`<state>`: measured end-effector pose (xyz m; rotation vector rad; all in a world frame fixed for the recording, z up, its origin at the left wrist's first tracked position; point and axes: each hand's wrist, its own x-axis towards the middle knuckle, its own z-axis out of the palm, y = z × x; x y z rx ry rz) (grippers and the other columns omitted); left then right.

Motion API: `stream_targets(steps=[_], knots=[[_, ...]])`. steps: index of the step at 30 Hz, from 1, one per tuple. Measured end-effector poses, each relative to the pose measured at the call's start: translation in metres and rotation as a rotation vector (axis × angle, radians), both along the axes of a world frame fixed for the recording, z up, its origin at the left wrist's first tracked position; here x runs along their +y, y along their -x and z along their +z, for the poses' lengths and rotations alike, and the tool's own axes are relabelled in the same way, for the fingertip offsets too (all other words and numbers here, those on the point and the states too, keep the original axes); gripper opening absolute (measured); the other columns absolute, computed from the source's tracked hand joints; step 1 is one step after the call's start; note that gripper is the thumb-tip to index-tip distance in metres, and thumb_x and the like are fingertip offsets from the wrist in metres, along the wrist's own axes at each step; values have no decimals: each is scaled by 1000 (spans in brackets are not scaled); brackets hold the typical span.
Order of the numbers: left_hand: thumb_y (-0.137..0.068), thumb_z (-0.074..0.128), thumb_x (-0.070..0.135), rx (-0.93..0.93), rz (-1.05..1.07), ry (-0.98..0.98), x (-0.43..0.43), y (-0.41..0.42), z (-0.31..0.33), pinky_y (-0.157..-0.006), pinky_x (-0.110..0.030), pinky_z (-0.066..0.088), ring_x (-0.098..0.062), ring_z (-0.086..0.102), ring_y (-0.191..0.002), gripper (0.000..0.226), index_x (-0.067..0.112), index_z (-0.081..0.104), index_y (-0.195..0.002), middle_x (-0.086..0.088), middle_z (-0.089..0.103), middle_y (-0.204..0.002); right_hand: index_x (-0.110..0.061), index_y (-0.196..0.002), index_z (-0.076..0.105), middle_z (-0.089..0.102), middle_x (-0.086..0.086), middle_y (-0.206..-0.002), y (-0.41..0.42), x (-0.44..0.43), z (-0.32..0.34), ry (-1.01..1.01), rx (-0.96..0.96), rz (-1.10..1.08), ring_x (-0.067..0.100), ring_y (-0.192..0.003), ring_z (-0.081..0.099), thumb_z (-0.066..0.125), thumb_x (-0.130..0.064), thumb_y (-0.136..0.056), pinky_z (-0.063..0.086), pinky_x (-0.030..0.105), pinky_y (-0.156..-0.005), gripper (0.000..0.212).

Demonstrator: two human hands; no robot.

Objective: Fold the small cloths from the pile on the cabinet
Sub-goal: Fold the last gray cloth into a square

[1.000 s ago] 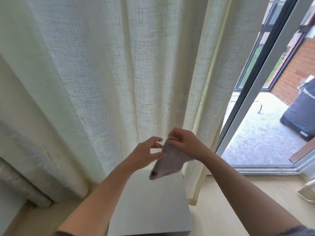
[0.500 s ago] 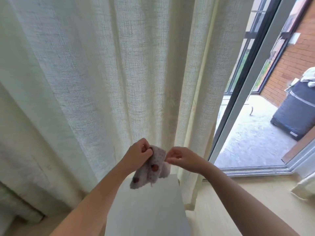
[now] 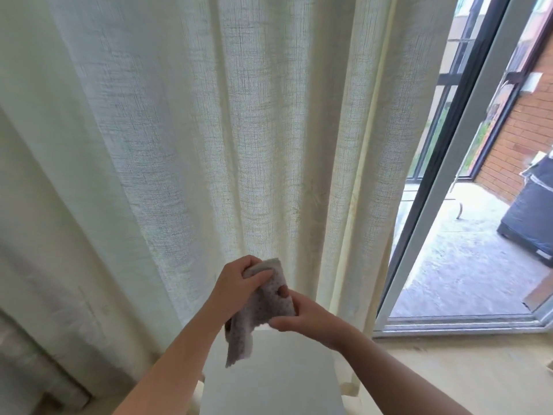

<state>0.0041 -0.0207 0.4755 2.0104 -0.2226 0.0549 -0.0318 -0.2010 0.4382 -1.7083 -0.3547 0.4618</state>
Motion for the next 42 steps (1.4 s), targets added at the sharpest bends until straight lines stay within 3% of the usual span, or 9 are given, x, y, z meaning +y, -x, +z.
stream_targets(steps=[4, 11, 14, 20, 25, 28, 33, 37, 42], knots=[[-89, 67, 15, 85, 0, 162, 12, 3, 2, -70, -23, 52, -5, 65, -74, 13, 23, 73, -81, 4, 72, -79, 0, -100, 66, 67, 21, -95, -6, -1, -3, -186, 27, -278, 35, -89, 66, 77, -32, -69, 55, 51, -90, 46], [-86, 65, 0, 155, -191, 82, 26, 3, 3, -69, -19, 50, -4, 64, -76, 12, 10, 65, -93, 9, 68, -76, -12, -84, 69, 70, 3, -81, -19, -13, 17, -92, -176, -384, 16, -80, 66, 75, -13, -82, 55, 35, -79, 6], [-84, 69, 4, 57, -226, -51, 19, 4, 10, -63, -15, 47, 0, 60, -68, 9, 12, 67, -86, 7, 65, -73, -17, -86, 70, 71, -6, -78, -25, -18, 31, 3, -284, -337, 9, -78, 67, 72, -7, -85, 54, 24, -75, 11], [-85, 69, 5, -8, -218, -127, 24, -4, 12, -62, -18, 47, 0, 54, -61, 24, 22, 56, -76, 10, 58, -67, -27, -94, 70, 75, 0, -88, -30, -46, 33, 192, -333, -268, 20, -87, 72, 73, -13, -82, 58, 38, -86, 19], [-89, 60, 0, -161, -346, -296, 19, -3, 15, -68, -15, 48, 2, 56, -73, 34, 32, 57, -102, 14, 54, -94, -35, -77, 62, 65, -13, -72, -34, -50, 40, 293, -432, -302, 7, -68, 60, 67, -6, -85, 52, 24, -70, 30], [-90, 59, 2, -263, -396, -421, 15, -4, 17, -80, -12, 46, 2, 56, -93, 34, 34, 59, -98, 18, 50, -101, -26, -74, 64, 63, -18, -67, -36, -47, 44, 334, -486, -317, -2, -66, 58, 60, 2, -88, 48, 15, -68, 32], [-91, 64, 13, -268, -336, -404, 10, -8, 17, -65, -13, 43, 0, 57, -71, 31, 30, 53, -115, 17, 55, -93, -32, -75, 67, 68, -19, -74, -35, -49, 45, 352, -510, -329, 2, -75, 64, 62, -1, -89, 49, 14, -72, 34], [-91, 64, 15, -343, -264, -445, 5, -8, 16, -67, -13, 39, 1, 55, -78, 19, 32, 56, -88, 20, 54, -83, -26, -75, 68, 70, -9, -81, -30, -51, 50, 413, -476, -232, 1, -76, 64, 61, 1, -85, 50, 15, -73, 30], [-92, 58, 8, -367, -302, -493, 8, -7, 11, -66, -17, 45, -6, 56, -76, 31, 37, 51, -85, 17, 52, -87, -30, -74, 69, 71, -9, -81, -30, -59, 45, 558, -418, -166, 0, -79, 65, 60, -1, -85, 50, 11, -74, 33]])
